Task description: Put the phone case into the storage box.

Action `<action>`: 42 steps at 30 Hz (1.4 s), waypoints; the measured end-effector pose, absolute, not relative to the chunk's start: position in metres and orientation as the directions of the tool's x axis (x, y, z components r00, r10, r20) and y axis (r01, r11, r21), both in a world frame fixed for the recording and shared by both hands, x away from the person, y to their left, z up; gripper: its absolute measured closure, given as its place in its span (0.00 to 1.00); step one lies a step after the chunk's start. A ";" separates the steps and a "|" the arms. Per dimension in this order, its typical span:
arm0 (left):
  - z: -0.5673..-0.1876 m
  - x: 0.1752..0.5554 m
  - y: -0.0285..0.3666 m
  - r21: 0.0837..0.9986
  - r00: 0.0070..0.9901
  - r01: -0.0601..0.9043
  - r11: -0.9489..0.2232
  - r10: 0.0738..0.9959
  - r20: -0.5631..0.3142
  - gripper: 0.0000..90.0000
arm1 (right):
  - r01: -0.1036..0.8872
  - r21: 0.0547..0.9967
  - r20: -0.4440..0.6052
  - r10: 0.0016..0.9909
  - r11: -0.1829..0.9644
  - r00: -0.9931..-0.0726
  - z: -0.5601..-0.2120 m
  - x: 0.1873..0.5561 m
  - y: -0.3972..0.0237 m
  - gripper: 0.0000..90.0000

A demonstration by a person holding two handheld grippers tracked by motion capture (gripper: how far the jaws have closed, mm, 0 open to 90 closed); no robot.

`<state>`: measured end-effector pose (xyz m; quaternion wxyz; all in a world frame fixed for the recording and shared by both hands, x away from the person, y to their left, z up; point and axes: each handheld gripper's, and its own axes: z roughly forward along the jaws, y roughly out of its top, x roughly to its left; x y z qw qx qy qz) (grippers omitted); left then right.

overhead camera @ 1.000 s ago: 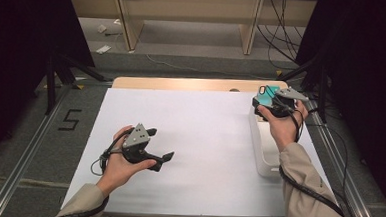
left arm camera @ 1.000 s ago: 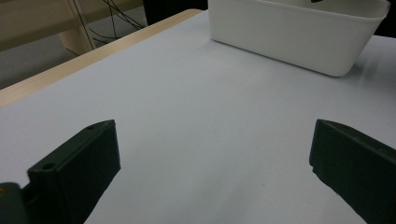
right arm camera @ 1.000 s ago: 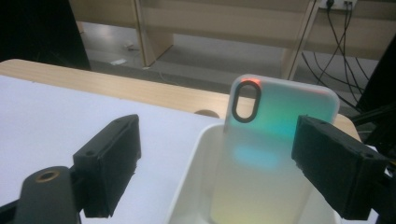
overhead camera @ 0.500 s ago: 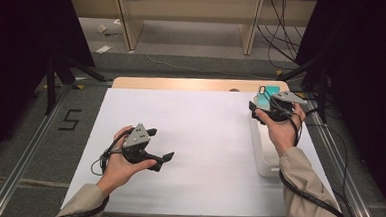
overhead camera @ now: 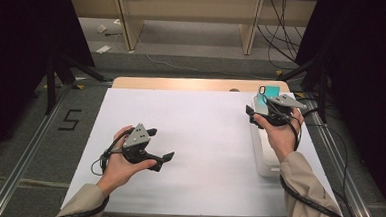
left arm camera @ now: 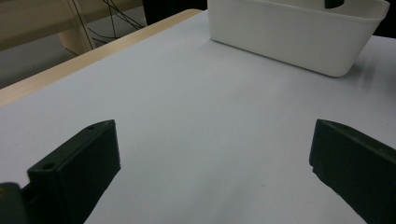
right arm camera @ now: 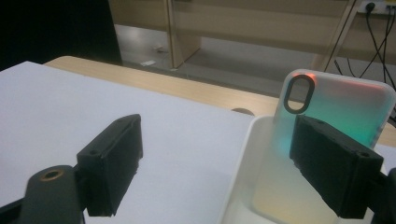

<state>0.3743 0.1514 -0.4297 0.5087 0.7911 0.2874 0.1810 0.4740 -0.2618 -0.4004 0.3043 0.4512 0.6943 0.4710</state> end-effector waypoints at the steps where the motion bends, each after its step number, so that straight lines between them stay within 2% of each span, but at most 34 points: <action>1: -0.430 0.374 0.151 0.909 0.769 0.271 -0.317 0.639 -0.007 0.01 | 0.339 0.929 0.005 0.912 0.147 -0.410 -0.400 0.473 -0.262 0.20; 42: -0.429 0.375 0.153 0.911 0.766 0.274 -0.307 0.643 -0.014 0.01 | 0.332 0.927 0.014 0.871 0.172 -0.491 -0.396 0.444 -0.254 0.21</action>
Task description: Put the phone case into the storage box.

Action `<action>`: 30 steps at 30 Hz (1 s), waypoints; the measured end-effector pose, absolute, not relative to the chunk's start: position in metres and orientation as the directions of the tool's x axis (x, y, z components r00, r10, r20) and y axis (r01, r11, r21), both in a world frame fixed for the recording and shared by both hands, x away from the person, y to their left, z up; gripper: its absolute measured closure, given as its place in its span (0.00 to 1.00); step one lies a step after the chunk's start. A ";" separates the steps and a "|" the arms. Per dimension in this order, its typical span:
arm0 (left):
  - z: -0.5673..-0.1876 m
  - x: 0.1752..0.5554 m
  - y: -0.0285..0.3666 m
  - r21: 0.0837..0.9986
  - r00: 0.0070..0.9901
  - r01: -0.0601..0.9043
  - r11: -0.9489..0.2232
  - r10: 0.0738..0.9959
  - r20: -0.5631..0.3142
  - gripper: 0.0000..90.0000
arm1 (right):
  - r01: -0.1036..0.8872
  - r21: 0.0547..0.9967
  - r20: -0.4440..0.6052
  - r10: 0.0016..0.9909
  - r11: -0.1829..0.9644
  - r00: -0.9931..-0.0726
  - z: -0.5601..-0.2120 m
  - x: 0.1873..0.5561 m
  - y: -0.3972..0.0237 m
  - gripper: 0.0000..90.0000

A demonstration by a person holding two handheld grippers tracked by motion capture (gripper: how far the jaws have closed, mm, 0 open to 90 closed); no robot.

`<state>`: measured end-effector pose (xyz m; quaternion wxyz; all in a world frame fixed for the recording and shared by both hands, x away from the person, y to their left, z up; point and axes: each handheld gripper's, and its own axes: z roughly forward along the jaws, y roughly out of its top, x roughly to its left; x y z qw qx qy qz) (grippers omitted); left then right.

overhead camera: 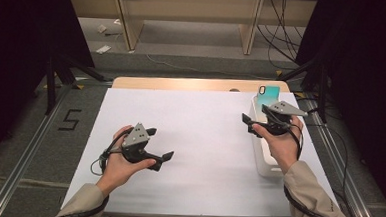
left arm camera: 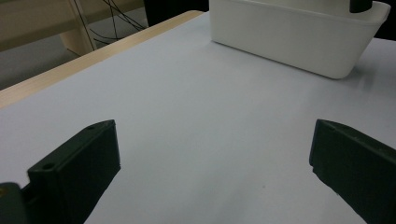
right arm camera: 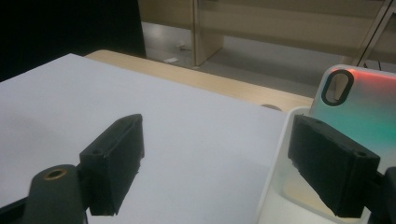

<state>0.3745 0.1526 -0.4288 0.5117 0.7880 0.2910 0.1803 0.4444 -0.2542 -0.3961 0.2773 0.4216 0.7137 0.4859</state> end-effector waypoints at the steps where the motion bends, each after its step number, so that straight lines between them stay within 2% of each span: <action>1: -0.429 0.375 0.153 0.911 0.766 0.274 -0.307 0.643 -0.013 0.01 | 0.332 0.927 0.013 0.871 0.173 -0.491 -0.396 0.444 -0.255 0.21; 30: -0.428 0.375 0.153 0.911 0.764 0.273 -0.308 0.645 -0.011 0.01 | 0.313 0.933 0.021 0.839 0.179 -0.543 -0.393 0.427 -0.254 0.21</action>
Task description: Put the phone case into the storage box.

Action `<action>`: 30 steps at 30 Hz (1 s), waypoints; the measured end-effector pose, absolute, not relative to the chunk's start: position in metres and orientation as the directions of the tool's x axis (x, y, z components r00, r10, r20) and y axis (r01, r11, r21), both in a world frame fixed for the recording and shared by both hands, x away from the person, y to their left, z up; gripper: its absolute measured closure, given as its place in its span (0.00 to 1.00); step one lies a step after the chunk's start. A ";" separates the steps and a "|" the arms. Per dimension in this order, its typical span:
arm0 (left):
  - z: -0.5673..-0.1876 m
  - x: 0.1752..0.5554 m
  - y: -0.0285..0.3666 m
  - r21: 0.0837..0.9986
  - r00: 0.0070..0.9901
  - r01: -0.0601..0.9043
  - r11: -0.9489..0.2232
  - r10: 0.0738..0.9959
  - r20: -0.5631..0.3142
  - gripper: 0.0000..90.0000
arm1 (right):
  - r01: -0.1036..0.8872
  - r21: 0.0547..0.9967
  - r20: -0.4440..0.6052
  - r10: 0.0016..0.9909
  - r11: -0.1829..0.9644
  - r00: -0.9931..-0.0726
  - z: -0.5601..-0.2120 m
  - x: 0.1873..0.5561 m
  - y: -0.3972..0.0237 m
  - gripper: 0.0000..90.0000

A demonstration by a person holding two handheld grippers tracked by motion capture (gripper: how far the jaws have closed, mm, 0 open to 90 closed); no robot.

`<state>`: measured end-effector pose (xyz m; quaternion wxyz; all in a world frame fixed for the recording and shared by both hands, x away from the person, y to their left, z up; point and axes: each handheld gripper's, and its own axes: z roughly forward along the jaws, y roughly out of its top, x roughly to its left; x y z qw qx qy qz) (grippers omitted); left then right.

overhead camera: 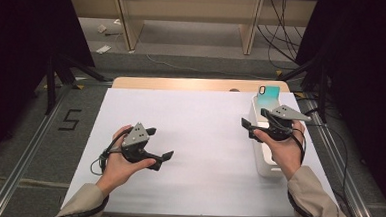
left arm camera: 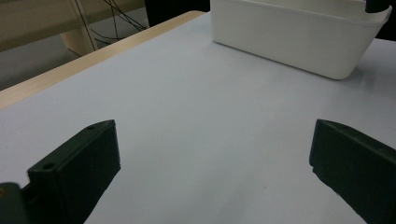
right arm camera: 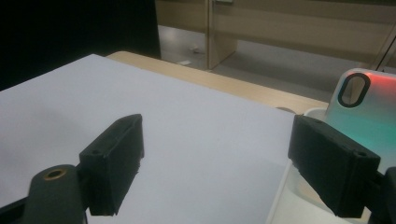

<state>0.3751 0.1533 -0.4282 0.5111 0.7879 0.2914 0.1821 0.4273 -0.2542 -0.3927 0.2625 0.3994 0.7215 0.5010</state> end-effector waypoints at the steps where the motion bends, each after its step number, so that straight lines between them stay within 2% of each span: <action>1: -0.428 0.375 0.153 0.911 0.764 0.273 -0.308 0.645 -0.011 0.01 | 0.311 0.934 0.024 0.837 0.176 -0.546 -0.393 0.427 -0.254 0.21; 30: -0.428 0.376 0.156 0.912 0.760 0.274 -0.306 0.649 -0.011 0.01 | 0.293 0.933 0.007 0.804 0.209 -0.595 -0.395 0.406 -0.261 0.21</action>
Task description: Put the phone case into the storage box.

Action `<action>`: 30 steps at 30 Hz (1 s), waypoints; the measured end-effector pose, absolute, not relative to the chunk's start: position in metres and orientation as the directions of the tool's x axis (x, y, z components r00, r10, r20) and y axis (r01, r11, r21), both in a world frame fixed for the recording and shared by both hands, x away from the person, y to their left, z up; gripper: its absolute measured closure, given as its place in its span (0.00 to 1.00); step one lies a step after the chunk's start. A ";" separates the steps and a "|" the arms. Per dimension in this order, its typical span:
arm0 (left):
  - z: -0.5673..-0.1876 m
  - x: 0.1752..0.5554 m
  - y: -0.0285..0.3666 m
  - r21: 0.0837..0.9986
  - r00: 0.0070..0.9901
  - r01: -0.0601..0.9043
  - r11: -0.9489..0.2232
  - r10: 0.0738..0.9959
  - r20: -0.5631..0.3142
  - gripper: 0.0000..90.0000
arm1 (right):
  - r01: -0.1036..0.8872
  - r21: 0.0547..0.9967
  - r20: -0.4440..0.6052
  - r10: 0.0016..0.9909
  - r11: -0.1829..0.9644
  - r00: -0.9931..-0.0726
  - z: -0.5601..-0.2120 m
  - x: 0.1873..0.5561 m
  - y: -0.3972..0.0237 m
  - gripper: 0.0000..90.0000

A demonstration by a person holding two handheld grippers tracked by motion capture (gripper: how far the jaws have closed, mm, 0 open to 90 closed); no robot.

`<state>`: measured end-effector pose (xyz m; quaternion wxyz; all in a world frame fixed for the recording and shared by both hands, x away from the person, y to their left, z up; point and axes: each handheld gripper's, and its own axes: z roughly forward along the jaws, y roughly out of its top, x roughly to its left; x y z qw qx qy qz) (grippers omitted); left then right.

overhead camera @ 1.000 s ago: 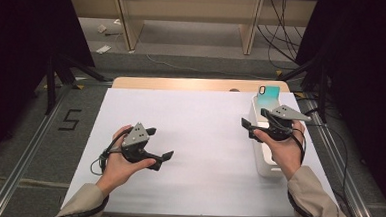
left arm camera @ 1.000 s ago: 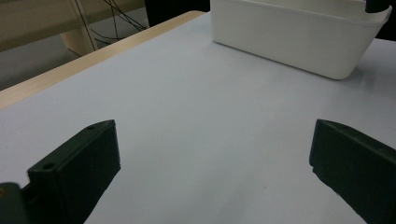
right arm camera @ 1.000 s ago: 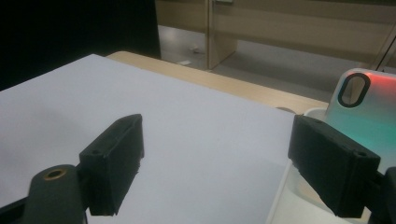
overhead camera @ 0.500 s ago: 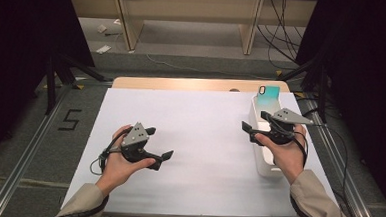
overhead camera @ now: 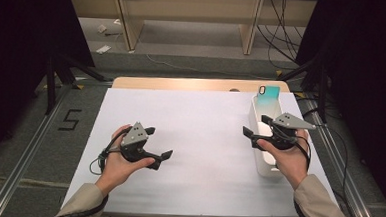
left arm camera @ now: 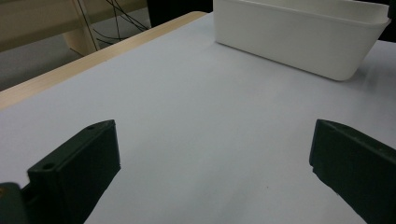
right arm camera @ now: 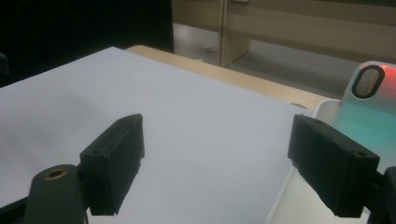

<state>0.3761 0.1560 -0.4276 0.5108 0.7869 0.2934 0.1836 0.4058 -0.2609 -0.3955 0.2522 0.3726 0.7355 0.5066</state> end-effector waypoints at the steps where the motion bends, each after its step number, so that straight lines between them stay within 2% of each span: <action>1: -0.428 0.376 0.156 0.912 0.758 0.276 -0.303 0.652 -0.013 0.01 | 0.293 0.933 0.007 0.803 0.209 -0.596 -0.395 0.405 -0.261 0.21; 30: -0.428 0.376 0.156 0.911 0.757 0.279 -0.302 0.653 -0.016 0.01 | 0.267 0.937 -0.009 0.780 0.225 -0.626 -0.397 0.391 -0.268 0.21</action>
